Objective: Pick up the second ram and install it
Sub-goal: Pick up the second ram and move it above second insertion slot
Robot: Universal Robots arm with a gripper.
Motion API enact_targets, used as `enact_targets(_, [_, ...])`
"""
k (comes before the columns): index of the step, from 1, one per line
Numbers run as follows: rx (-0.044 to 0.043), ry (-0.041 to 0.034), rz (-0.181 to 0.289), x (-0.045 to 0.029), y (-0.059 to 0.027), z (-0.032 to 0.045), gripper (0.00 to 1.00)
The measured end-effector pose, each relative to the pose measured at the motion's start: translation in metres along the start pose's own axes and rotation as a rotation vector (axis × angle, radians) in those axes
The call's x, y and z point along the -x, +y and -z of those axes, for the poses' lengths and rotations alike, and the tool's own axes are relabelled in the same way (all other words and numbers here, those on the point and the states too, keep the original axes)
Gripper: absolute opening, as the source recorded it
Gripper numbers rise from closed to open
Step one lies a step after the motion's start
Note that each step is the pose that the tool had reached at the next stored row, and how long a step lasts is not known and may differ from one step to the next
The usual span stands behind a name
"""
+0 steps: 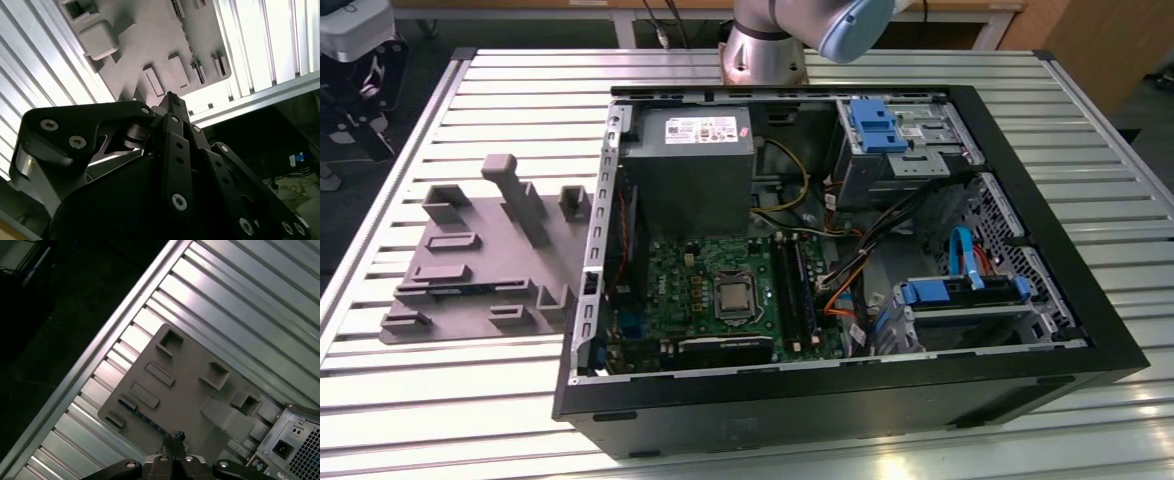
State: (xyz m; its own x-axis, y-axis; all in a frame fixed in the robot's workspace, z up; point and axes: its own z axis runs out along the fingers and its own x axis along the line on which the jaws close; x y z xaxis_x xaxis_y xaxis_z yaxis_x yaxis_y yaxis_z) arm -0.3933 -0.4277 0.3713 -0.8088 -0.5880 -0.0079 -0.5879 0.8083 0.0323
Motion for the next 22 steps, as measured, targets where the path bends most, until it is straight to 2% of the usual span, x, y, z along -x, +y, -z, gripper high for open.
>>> enact_targets(11, [0.0007,0.0028,0.086,0.0,0.0,-0.0002,0.11])
enact_targets(19, [0.0015,0.0062,0.189,0.0,-0.0001,-0.0009,0.11])
enact_targets(22, [0.0013,0.0067,0.214,0.0,-0.0001,-0.0011,0.11])
